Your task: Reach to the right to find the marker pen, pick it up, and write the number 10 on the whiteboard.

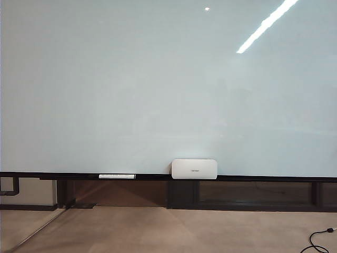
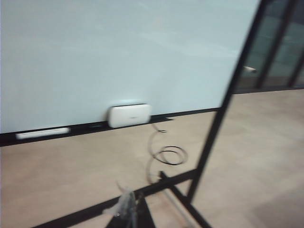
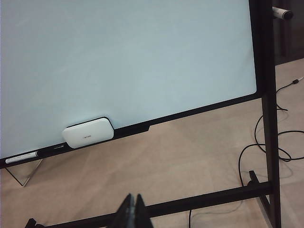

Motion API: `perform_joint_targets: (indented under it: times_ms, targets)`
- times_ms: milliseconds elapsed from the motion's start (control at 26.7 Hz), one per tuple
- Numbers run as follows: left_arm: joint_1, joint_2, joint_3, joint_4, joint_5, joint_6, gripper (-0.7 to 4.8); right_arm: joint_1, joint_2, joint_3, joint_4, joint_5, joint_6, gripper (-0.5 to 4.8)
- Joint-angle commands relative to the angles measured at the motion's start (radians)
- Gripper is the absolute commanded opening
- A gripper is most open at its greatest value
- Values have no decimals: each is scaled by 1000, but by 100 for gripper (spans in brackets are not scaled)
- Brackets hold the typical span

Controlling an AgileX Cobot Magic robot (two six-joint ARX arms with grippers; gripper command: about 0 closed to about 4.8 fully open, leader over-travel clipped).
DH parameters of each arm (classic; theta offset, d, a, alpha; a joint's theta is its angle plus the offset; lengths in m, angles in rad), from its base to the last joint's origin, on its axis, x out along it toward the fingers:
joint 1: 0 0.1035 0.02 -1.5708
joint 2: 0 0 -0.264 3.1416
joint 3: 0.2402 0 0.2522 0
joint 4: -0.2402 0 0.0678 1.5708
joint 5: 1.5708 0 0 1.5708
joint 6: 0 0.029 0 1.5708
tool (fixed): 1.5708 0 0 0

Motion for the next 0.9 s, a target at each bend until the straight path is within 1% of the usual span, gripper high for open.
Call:
perform_joint_targets:
  times_ms: [37, 150, 262, 337, 412, 487, 562, 674, 712, 824, 899]
  targets:
    - [0, 1, 2, -5, 85, -41, -6, 1, 1, 2, 34, 8, -21, 4]
    - [-9, 2, 2, -43, 130, -95, -6, 1, 1, 2, 106, 25, -19, 4]
    - [-53, 2, 2, -37, 126, -111, -6, 1, 1, 2, 133, 17, -3, 4]
    - [-104, 2, 2, -5, 78, -153, -6, 1, 1, 5, 147, 17, 25, 4]
    - [-168, 2, 2, 22, 10, -172, -6, 1, 1, 11, 162, 14, 41, 4]
    - [-241, 2, 2, 28, -91, -159, -6, 1, 1, 27, 158, 13, 38, 11]
    - [-314, 8, 2, 27, -171, -138, -6, 1, 2, 52, 152, 13, 25, 33]
    - [-391, 46, 2, 26, -219, -129, -6, 1, 14, 105, 149, 13, -26, 33]
    - [-408, 63, 3, 31, -220, -129, -6, 1, 23, 125, 146, 14, -48, 32]
    - [-442, 128, 8, 80, -220, -134, -6, 1, 69, 178, 149, 22, -41, 32]
    - [-446, 179, 28, 125, -216, -137, -6, 1, 111, 207, 188, 31, -43, 32]
